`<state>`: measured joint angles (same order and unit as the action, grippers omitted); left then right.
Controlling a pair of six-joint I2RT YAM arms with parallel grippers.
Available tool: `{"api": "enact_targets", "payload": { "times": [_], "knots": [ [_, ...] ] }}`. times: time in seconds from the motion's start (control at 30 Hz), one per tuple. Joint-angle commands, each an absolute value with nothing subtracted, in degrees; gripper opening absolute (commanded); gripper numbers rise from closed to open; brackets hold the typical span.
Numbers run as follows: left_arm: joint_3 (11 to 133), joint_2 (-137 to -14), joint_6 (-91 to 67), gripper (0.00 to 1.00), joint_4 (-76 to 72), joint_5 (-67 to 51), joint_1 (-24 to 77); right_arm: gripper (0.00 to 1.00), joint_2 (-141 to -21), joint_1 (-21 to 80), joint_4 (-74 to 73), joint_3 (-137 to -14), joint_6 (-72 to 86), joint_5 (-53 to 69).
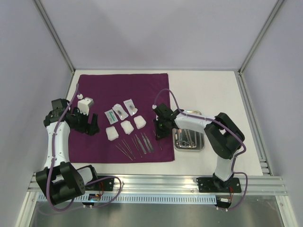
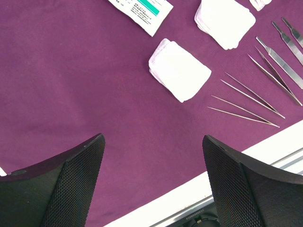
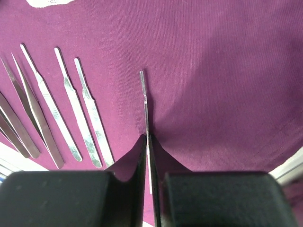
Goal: Prepare the surgical pack
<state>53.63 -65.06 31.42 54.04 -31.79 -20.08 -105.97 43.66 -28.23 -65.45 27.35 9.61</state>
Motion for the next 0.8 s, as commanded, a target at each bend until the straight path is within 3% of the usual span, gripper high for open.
{"api": "enact_targets", "payload": {
  "times": [0.0,0.13,0.77],
  "knots": [
    [53.53,-64.51,32.52,0.93,53.35,-32.34,-20.57,0.05,-104.33,42.98,-27.34,-64.34,26.90,9.57],
    [53.44,-64.60,32.26,0.93,53.35,-32.52,-20.48,0.01,-105.03,42.98,-26.63,-64.34,27.33,11.07],
    [53.17,-64.60,32.52,0.93,53.00,-32.08,-20.48,0.00,-99.41,43.07,-28.30,-64.25,28.04,8.53]
  ]
}}
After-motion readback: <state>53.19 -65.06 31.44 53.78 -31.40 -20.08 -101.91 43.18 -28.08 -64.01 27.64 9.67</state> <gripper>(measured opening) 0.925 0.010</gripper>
